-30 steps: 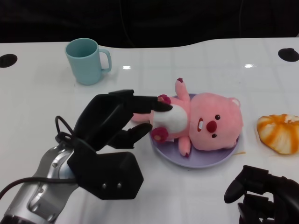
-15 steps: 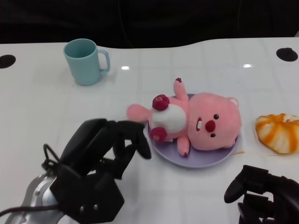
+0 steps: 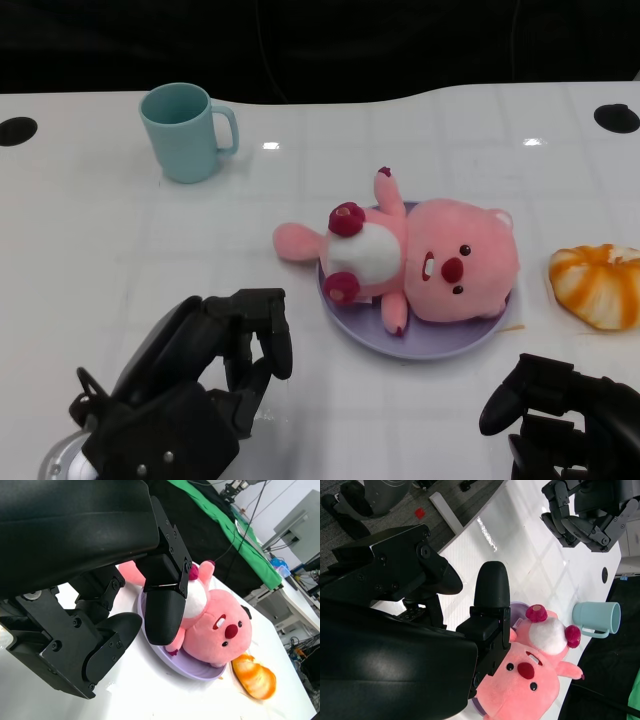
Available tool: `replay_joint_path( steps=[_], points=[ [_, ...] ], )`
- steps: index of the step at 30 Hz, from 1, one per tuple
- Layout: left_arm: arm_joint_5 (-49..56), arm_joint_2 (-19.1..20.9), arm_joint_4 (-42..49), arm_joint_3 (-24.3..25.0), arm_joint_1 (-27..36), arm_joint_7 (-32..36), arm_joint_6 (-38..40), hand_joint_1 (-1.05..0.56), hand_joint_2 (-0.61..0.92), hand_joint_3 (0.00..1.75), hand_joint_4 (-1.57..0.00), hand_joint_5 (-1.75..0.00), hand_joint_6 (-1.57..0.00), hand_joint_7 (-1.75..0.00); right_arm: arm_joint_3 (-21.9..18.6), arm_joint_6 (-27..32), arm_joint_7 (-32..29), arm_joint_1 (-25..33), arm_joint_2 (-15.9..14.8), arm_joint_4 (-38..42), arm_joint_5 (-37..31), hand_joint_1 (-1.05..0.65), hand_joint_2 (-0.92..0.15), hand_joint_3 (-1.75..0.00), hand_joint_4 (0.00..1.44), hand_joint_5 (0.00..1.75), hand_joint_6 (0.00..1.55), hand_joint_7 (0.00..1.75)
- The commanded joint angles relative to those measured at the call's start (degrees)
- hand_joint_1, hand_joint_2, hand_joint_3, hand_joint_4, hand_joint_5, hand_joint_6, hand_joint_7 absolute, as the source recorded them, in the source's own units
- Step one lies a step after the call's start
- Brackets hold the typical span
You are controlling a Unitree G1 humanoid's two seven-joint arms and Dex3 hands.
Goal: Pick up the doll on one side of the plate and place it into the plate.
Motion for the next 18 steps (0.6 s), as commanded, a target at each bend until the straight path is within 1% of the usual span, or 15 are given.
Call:
replay_joint_path(
  steps=[1,6,10,14,17,18],
  points=[
    [-1.4,0.4,-3.0,1.1,2.3,-1.3,3.3,0.02,0.34,1.5,-0.91,-1.75,-0.76,-1.72,0.0,-0.2,-0.3,-0.2,-0.4,-0.2,-0.3,-0.05,-0.69,-1.09,0.63,1.75,0.52,1.51],
    [-5.1,-0.9,-7.3,2.0,6.6,-2.3,9.1,0.04,0.38,1.46,-0.83,-1.74,-0.76,-1.68,-0.1,0.0,-0.5,-0.7,0.0,0.1,-0.1,-0.04,-0.69,-1.09,0.63,1.75,0.52,1.5],
    [-5.4,-2.1,-10.3,2.0,9.6,-1.7,13.6,0.03,0.42,1.39,-0.86,-1.75,-0.77,-1.67,-0.1,-0.3,-0.6,-1.0,0.3,0.7,0.2,-0.03,-0.7,-1.08,0.64,1.75,0.52,1.5],
    [-6.6,-3.2,-13.3,2.1,11.3,-2.2,18.9,0.02,0.43,1.4,-0.9,-1.75,-0.78,-1.66,0.0,-0.6,-0.8,-1.0,0.4,0.8,0.0,-0.03,-0.7,-1.07,0.64,1.75,0.53,1.5],
    [-7.1,-3.3,-15.1,2.0,12.2,-2.4,21.8,0.02,0.43,1.4,-0.9,-1.75,-0.78,-1.65,0.1,-0.7,-1.0,-0.9,0.5,0.8,-0.2,-0.03,-0.7,-1.07,0.64,1.75,0.53,1.5],
    [-7.0,-3.2,-15.6,1.9,12.6,-2.3,22.4,0.02,0.42,1.39,-0.86,-1.75,-0.78,-1.63,0.1,-0.7,-1.1,-1.0,0.5,0.9,-0.3,-0.03,-0.7,-1.07,0.64,1.75,0.52,1.5]
  ],
)
